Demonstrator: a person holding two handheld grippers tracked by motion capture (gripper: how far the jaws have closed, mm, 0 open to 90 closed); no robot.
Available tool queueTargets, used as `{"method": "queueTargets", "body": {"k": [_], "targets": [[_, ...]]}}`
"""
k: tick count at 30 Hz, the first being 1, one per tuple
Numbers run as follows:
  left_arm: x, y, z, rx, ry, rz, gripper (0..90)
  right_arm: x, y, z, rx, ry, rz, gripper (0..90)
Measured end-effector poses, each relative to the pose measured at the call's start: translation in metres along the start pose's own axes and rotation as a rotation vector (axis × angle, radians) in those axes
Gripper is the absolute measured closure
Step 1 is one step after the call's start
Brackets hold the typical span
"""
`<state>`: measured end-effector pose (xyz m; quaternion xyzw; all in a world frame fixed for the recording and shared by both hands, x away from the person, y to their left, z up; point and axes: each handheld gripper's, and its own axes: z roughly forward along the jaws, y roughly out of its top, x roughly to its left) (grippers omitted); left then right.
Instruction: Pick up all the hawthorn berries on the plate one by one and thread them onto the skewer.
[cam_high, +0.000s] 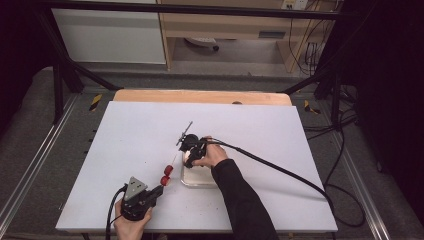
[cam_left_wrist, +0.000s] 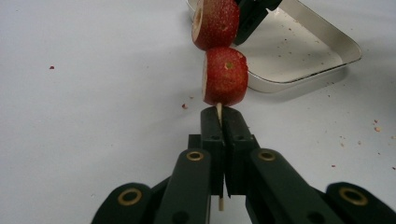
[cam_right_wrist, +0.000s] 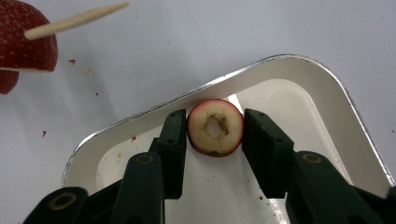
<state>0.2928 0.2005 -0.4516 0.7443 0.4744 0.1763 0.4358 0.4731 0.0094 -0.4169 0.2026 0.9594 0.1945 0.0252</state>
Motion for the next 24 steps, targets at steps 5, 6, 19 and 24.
{"method": "queueTargets", "body": {"k": [5, 6, 19, 24], "targets": [[0.0, 0.0, 0.0, -0.004, 0.0, -0.002, 88.4, 0.001, 0.0, -0.004, 0.006, 0.009, 0.026, 61.3], [0.0, 0.0, 0.0, -0.006, 0.0, -0.004, 88.3, 0.0, 0.0, -0.006, 0.0, 0.007, 0.04, 61.4], [-0.016, 0.001, 0.001, -0.06, -0.036, -0.032, 88.3, -0.001, -0.031, -0.063, -0.335, 0.001, 0.351, 61.5], [-0.031, 0.005, 0.005, -0.081, -0.06, -0.028, 88.4, -0.003, -0.061, -0.081, -0.544, 0.036, 0.487, 61.5]]}}
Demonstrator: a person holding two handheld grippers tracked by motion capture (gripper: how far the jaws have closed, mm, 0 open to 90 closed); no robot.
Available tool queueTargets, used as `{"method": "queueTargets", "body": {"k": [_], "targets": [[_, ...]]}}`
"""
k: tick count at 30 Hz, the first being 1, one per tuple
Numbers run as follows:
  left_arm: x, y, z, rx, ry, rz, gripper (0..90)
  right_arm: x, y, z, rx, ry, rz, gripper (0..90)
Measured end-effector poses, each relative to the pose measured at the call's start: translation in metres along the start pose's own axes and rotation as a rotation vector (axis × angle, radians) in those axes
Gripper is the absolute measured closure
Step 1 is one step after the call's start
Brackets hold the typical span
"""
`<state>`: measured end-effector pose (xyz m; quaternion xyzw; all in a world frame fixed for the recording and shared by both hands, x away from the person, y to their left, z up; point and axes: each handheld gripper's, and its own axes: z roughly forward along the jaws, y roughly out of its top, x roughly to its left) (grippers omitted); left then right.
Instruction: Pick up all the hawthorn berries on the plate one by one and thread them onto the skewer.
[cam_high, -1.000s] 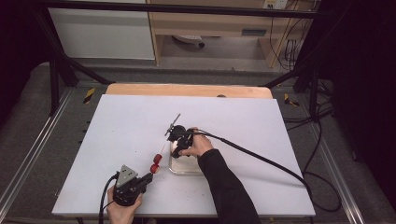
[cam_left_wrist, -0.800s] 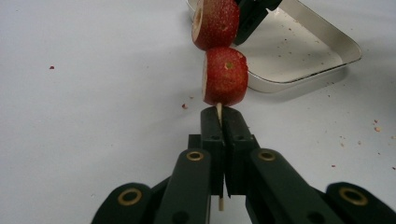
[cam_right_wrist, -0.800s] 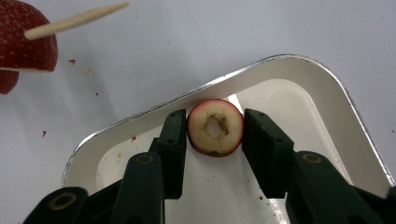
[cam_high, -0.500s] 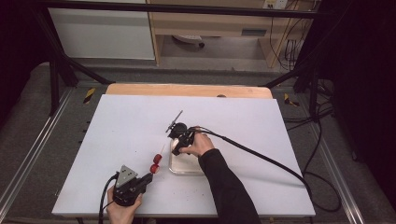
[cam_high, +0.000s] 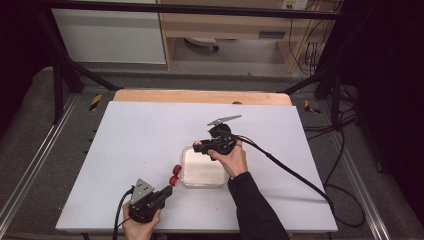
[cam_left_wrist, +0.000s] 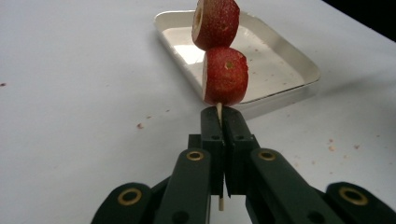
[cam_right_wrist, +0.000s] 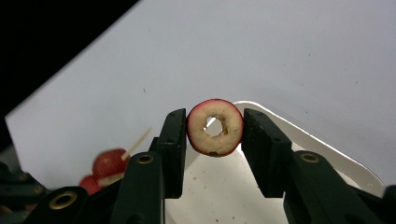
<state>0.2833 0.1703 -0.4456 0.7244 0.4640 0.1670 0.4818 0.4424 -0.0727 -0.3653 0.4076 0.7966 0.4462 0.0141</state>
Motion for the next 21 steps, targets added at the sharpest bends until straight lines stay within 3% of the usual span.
{"method": "queueTargets", "body": {"k": [2, 10, 15, 21], "targets": [[-0.008, 0.001, 0.003, -0.012, -0.011, -0.002, 88.4, -0.006, -0.009, -0.012, -0.093, 0.03, 0.065, 61.5], [-0.043, 0.007, 0.016, -0.058, -0.045, -0.028, 88.3, -0.019, -0.042, -0.035, -0.361, 0.107, 0.235, 61.5], [-0.061, 0.015, 0.022, -0.09, -0.055, -0.048, 88.2, -0.022, -0.059, -0.039, -0.493, 0.136, 0.305, 61.6], [-0.074, 0.022, 0.029, -0.099, -0.066, -0.069, 88.1, -0.019, -0.068, -0.039, -0.576, 0.171, 0.358, 61.6]]}}
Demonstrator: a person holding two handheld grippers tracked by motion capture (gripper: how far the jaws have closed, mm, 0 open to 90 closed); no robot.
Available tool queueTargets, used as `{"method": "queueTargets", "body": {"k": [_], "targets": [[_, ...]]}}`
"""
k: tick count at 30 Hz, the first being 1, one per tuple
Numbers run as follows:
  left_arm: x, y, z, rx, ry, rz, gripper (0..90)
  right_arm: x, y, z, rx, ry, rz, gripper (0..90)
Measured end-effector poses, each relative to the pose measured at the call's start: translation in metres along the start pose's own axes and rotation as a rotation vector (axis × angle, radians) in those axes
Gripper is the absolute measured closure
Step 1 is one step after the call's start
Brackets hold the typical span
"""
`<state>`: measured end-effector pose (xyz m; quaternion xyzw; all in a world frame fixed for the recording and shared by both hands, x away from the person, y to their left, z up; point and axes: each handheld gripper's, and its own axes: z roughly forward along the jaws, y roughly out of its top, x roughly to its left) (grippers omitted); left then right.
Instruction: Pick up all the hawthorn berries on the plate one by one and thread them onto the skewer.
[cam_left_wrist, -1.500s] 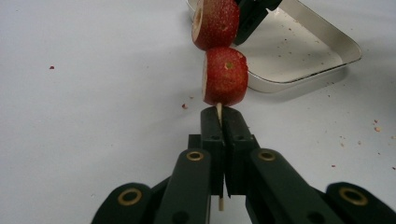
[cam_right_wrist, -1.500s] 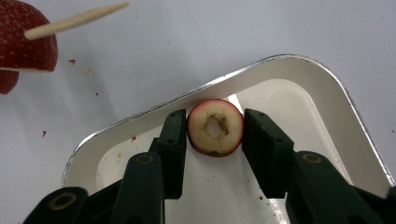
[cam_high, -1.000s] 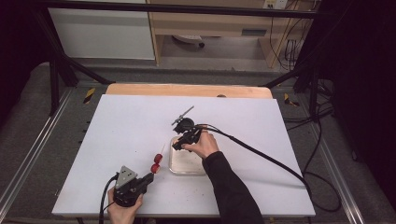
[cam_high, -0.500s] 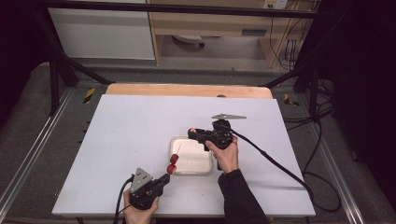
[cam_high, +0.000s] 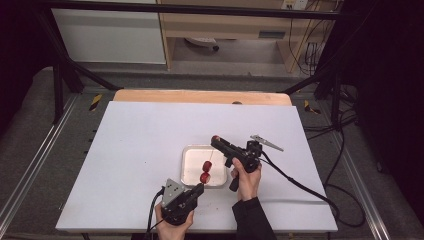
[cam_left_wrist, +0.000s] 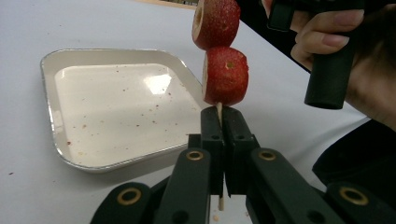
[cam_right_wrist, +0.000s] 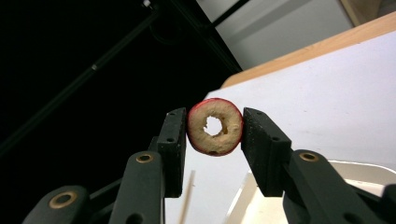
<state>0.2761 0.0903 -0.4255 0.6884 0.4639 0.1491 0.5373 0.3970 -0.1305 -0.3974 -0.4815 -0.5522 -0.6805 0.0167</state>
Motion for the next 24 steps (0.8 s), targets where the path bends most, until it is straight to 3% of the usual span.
{"method": "queueTargets", "body": {"k": [6, 24], "targets": [[-0.0019, 0.0018, 0.0024, -0.012, -0.002, -0.023, 88.2, 0.0023, 0.0002, -0.0019, -0.023, 0.027, 0.021, 61.6], [0.0002, 0.0033, 0.0041, -0.019, 0.0, -0.036, 88.3, 0.0016, -0.0022, -0.0003, -0.019, 0.026, 0.031, 61.6]]}}
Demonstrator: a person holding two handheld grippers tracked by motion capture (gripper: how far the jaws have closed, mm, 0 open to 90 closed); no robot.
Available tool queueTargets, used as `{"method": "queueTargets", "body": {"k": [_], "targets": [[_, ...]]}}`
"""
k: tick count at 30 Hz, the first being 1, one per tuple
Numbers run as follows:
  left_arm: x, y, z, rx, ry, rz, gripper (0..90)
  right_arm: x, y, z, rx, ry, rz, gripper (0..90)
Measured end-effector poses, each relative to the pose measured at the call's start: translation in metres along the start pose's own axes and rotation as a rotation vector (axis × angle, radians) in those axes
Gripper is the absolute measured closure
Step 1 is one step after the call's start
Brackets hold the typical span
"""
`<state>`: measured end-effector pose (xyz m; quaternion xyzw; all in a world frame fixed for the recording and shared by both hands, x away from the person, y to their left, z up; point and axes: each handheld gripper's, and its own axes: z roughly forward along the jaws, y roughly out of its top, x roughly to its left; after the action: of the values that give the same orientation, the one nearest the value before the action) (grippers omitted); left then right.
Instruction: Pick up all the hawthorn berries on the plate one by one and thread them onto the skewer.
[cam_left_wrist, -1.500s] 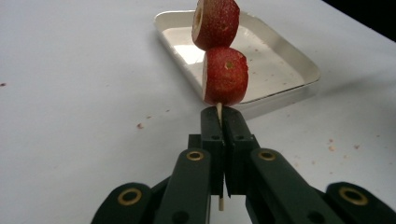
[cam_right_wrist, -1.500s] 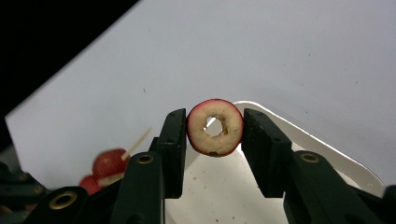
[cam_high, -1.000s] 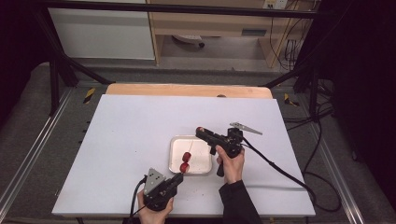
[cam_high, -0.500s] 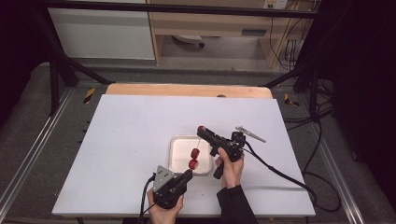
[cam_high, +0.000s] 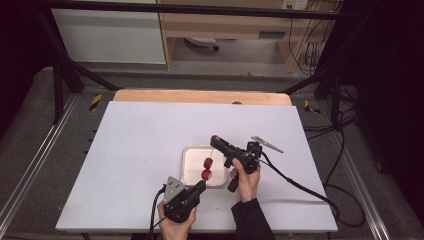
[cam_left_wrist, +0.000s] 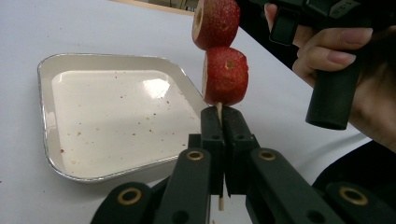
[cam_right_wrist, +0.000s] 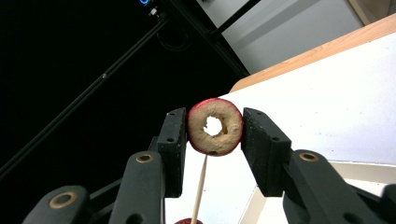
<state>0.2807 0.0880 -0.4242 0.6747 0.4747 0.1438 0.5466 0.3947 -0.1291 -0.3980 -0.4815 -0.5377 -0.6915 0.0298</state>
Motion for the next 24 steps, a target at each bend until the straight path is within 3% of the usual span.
{"method": "queueTargets", "body": {"k": [9, 19, 24], "targets": [[0.0, 0.0, 0.001, -0.003, 0.003, -0.016, 88.3, 0.0, -0.003, 0.001, 0.01, -0.004, -0.006, 61.7], [0.001, 0.001, 0.004, -0.023, 0.017, -0.071, 88.5, -0.001, -0.013, 0.003, 0.024, -0.009, -0.01, 61.8], [0.002, 0.002, 0.008, -0.022, 0.029, -0.066, 88.5, -0.001, -0.02, 0.003, 0.056, -0.004, -0.015, 61.9]]}}
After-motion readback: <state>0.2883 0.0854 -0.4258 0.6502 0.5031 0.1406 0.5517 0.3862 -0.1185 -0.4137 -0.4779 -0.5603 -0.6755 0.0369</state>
